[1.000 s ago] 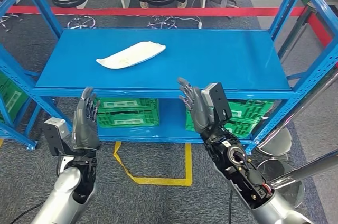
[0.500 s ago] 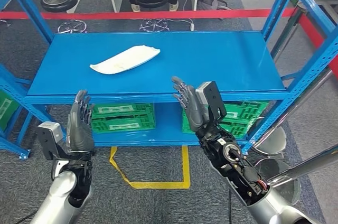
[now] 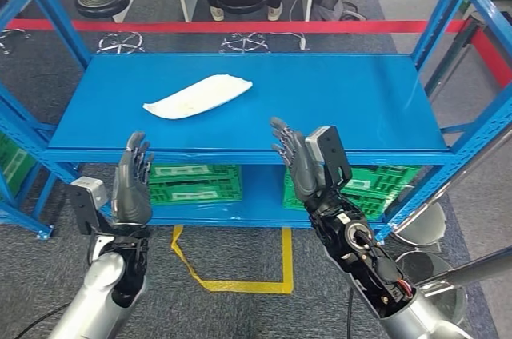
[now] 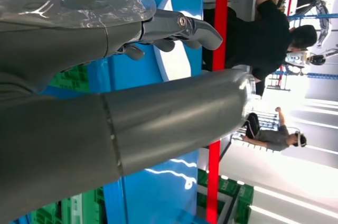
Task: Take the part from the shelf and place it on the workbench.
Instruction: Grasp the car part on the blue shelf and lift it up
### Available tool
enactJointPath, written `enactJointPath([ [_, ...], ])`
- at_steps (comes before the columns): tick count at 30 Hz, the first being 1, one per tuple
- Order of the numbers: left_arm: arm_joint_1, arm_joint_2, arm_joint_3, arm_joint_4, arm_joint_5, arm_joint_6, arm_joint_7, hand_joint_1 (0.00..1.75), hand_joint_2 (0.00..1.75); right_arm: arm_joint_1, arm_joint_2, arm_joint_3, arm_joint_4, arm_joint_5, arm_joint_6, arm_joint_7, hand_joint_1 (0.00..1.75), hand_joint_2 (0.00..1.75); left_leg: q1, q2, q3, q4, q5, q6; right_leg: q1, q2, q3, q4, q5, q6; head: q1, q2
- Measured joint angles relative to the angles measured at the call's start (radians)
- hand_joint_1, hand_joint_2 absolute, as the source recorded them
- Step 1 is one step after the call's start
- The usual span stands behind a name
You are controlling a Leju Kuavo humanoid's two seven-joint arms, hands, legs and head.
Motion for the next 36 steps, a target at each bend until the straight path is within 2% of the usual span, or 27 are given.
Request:
enactJointPath([
  [2, -0.002, 0.000, 0.000, 0.000, 0.000, 0.000, 0.000, 0.00, 0.00, -0.001, 0.000, -0.001, -0.001, 0.000, 0.000, 0.000, 0.00, 0.00, 0.003, 0.001, -0.008, 0.024, -0.015, -0.012, -0.001, 0.003, 0.006, -0.004, -0.001, -0.011, -0.004, 0.000],
  [3, -0.003, 0.000, 0.000, 0.000, 0.000, 0.000, 0.000, 0.00, 0.00, -0.002, 0.000, -0.001, -0.002, 0.000, 0.000, -0.001, 0.00, 0.00, 0.004, 0.001, -0.028, 0.066, -0.035, -0.017, -0.003, 0.003, 0.010, -0.007, -0.001, -0.016, -0.010, 0.000],
  [4, -0.004, 0.000, 0.000, 0.000, 0.000, 0.000, 0.000, 0.00, 0.00, -0.002, 0.000, -0.001, -0.002, 0.000, 0.000, -0.001, 0.00, 0.00, 0.005, 0.001, -0.061, 0.128, -0.061, -0.022, -0.003, 0.003, 0.012, -0.007, -0.003, -0.020, -0.016, 0.000],
  [6, -0.002, 0.002, 0.000, 0.000, 0.000, 0.002, 0.000, 0.00, 0.00, -0.002, 0.000, 0.000, -0.002, 0.000, 0.001, 0.000, 0.00, 0.00, 0.006, 0.001, -0.150, 0.274, -0.108, -0.028, -0.002, 0.003, 0.014, -0.007, -0.008, -0.026, -0.027, 0.000],
  [7, 0.001, 0.002, 0.000, 0.000, 0.000, 0.004, 0.000, 0.00, 0.00, -0.001, 0.000, 0.000, -0.002, 0.000, 0.001, 0.000, 0.00, 0.00, 0.006, 0.001, -0.182, 0.316, -0.111, -0.027, 0.000, 0.003, 0.016, -0.007, -0.010, -0.028, -0.030, 0.000],
  [8, 0.003, 0.003, 0.000, 0.000, 0.000, 0.005, 0.000, 0.00, 0.00, -0.001, 0.000, 0.001, -0.001, 0.000, 0.002, 0.000, 0.00, 0.00, 0.006, 0.001, -0.195, 0.321, -0.096, -0.025, 0.001, 0.005, 0.019, -0.007, -0.013, -0.029, -0.031, 0.000],
  [9, 0.003, 0.004, 0.000, 0.000, 0.000, 0.006, 0.000, 0.00, 0.00, -0.001, 0.000, 0.001, -0.001, 0.000, 0.002, 0.000, 0.00, 0.00, 0.005, 0.001, -0.185, 0.282, -0.063, -0.020, 0.002, 0.006, 0.023, -0.007, -0.017, -0.028, -0.033, 0.000],
  [11, 0.002, 0.004, 0.000, 0.000, 0.000, 0.007, 0.000, 0.00, 0.00, -0.001, 0.000, 0.001, -0.001, 0.000, 0.005, -0.001, 0.00, 0.00, 0.001, 0.000, -0.119, 0.130, 0.017, -0.006, 0.003, 0.008, 0.035, -0.008, -0.026, -0.026, -0.034, 0.000],
  [12, 0.000, 0.004, 0.000, 0.000, 0.000, 0.007, 0.000, 0.00, 0.00, -0.002, 0.000, 0.001, -0.001, 0.001, 0.006, -0.001, 0.00, 0.00, -0.003, 0.000, -0.087, 0.063, 0.040, 0.000, 0.004, 0.009, 0.040, -0.009, -0.031, -0.022, -0.035, 0.000],
  [13, -0.001, 0.004, 0.000, 0.000, 0.000, 0.008, 0.000, 0.00, 0.00, -0.003, 0.000, 0.001, -0.001, 0.001, 0.007, -0.001, 0.00, 0.00, -0.006, 0.000, -0.065, 0.019, 0.050, 0.005, 0.004, 0.010, 0.044, -0.012, -0.035, -0.018, -0.035, 0.000],
  [16, -0.003, 0.003, 0.000, 0.000, 0.000, 0.011, -0.001, 0.00, 0.00, -0.003, 0.000, 0.001, -0.001, 0.001, 0.011, -0.002, 0.00, 0.00, -0.008, 0.000, -0.045, -0.010, 0.042, 0.019, 0.006, 0.009, 0.052, -0.011, -0.037, -0.001, -0.035, 0.000],
  [18, -0.003, 0.002, 0.000, 0.000, 0.000, 0.012, -0.002, 0.00, 0.00, -0.005, 0.000, 0.000, -0.001, 0.002, 0.012, -0.003, 0.00, 0.00, -0.003, -0.001, -0.026, -0.018, 0.038, 0.029, 0.006, 0.005, 0.041, 0.028, -0.058, 0.006, -0.030, 0.000],
  [19, -0.003, 0.001, 0.000, -0.001, 0.000, 0.012, -0.002, 0.00, 0.00, -0.006, 0.000, 0.000, -0.001, 0.002, 0.013, -0.003, 0.00, 0.00, -0.002, -0.001, -0.018, -0.020, 0.035, 0.033, 0.005, 0.004, 0.017, 0.078, -0.081, 0.009, -0.025, 0.000],
  [21, -0.001, 0.001, 0.000, -0.001, 0.000, 0.012, -0.002, 0.00, 0.00, -0.006, 0.000, 0.000, 0.000, 0.002, 0.013, -0.003, 0.00, 0.00, -0.002, -0.001, -0.007, -0.020, 0.026, 0.038, 0.004, 0.002, -0.059, 0.218, -0.134, 0.015, -0.017, 0.000],
  [22, 0.001, 0.001, 0.000, -0.001, 0.000, 0.012, -0.001, 0.00, 0.00, -0.004, 0.000, 0.000, 0.001, 0.002, 0.013, -0.003, 0.00, 0.00, -0.001, -0.001, -0.002, -0.020, 0.021, 0.038, 0.003, 0.002, -0.095, 0.272, -0.148, 0.019, -0.014, 0.000],
  [23, 0.003, 0.001, 0.000, -0.001, 0.000, 0.012, -0.001, 0.00, 0.00, -0.002, 0.000, 0.000, 0.002, 0.002, 0.014, -0.003, 0.00, 0.00, -0.001, -0.001, 0.004, -0.020, 0.015, 0.037, 0.002, 0.002, -0.117, 0.293, -0.143, 0.022, -0.011, 0.000],
  [24, 0.005, 0.001, 0.000, -0.001, 0.000, 0.012, -0.001, 0.00, 0.00, -0.002, 0.000, 0.000, 0.003, 0.002, 0.014, -0.003, 0.00, 0.00, -0.001, -0.002, 0.012, -0.019, 0.009, 0.035, 0.000, 0.001, -0.119, 0.272, -0.117, 0.024, -0.009, 0.000],
  [26, 0.006, 0.001, 0.000, -0.001, 0.000, 0.012, -0.001, 0.00, 0.00, -0.002, 0.000, 0.000, 0.004, 0.002, 0.013, -0.003, 0.00, 0.00, 0.001, -0.004, 0.032, -0.018, -0.007, 0.029, -0.005, -0.001, -0.077, 0.142, -0.024, 0.025, -0.001, 0.000],
  [27, 0.006, 0.001, 0.000, 0.000, 0.000, 0.012, -0.001, 0.00, 0.00, -0.002, 0.000, 0.000, 0.004, 0.002, 0.013, -0.003, 0.00, 0.00, 0.001, -0.005, 0.041, -0.017, -0.014, 0.024, -0.005, -0.002, -0.056, 0.076, 0.005, 0.024, 0.001, 0.000],
  [28, 0.005, 0.001, 0.000, 0.000, 0.000, 0.012, -0.001, 0.00, 0.00, -0.003, 0.000, 0.000, 0.005, 0.003, 0.013, -0.003, 0.00, 0.00, 0.001, -0.005, 0.043, -0.015, -0.020, 0.019, -0.002, -0.004, -0.036, 0.030, 0.018, 0.019, 0.003, 0.000],
  [30, 0.005, 0.001, 0.000, 0.000, -0.001, 0.012, 0.001, 0.00, 0.00, -0.002, 0.000, 0.000, 0.006, 0.003, 0.011, -0.003, 0.00, 0.00, 0.000, -0.004, 0.041, -0.008, -0.028, 0.007, 0.004, -0.005, -0.026, 0.002, 0.012, 0.003, 0.001, 0.000],
  [33, 0.005, 0.001, 0.000, -0.002, -0.002, 0.013, 0.003, 0.00, 0.00, -0.003, 0.000, -0.001, 0.006, 0.003, 0.010, -0.003, 0.00, 0.00, 0.001, -0.002, 0.034, 0.023, -0.036, -0.008, 0.002, -0.001, -0.007, -0.006, 0.014, -0.018, -0.002, 0.000],
  [34, 0.003, 0.001, 0.000, -0.002, -0.003, 0.013, 0.003, 0.00, 0.00, -0.005, 0.000, -0.001, 0.006, 0.003, 0.009, -0.003, 0.00, 0.00, 0.002, -0.002, 0.015, 0.063, -0.043, -0.013, 0.000, 0.001, 0.003, -0.010, 0.011, -0.022, -0.006, 0.000],
  [36, 0.000, 0.001, 0.000, -0.002, -0.003, 0.015, 0.003, 0.00, 0.00, -0.006, 0.000, 0.000, 0.006, 0.003, 0.010, -0.003, 0.00, 0.00, 0.003, -0.001, -0.067, 0.193, -0.079, -0.021, 0.001, 0.001, 0.016, -0.015, 0.003, -0.029, -0.019, 0.000],
])
